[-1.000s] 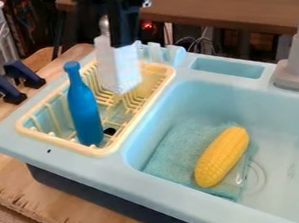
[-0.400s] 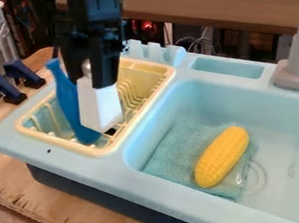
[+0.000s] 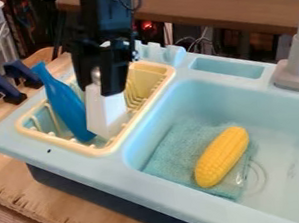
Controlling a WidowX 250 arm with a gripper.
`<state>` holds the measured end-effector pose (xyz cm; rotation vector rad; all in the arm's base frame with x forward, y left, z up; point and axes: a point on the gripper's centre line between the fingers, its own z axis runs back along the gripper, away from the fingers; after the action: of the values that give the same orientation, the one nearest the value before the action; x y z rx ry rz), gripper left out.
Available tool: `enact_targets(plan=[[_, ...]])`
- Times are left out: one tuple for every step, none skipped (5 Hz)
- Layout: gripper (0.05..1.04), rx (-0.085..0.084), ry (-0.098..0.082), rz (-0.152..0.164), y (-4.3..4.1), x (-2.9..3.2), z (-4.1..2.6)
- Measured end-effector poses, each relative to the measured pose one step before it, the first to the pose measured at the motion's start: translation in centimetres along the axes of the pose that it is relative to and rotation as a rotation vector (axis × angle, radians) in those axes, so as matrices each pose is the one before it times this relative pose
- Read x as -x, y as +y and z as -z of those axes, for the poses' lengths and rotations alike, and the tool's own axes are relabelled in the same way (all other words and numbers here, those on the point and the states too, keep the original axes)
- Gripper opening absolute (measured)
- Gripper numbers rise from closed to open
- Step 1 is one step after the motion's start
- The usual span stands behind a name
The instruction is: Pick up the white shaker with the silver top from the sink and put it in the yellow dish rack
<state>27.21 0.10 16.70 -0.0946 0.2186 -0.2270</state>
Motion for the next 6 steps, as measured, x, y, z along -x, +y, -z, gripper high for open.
enact_targets(plan=[[0.619,-0.0311,-0.0197,0.0330,-0.671,-0.552,-0.662],[0.619,-0.0137,-0.0137,-0.0084,0.128,-0.241,0.001],[0.619,-0.0125,-0.0237,-0.0034,0.198,-0.376,-0.006],[0.618,-0.0126,0.0127,-0.0042,0.229,0.191,0.956],[0.691,0.0053,0.0192,-0.0111,0.013,0.335,0.801],[0.972,0.0274,-0.0392,-0.0088,-0.006,0.496,-0.404]])
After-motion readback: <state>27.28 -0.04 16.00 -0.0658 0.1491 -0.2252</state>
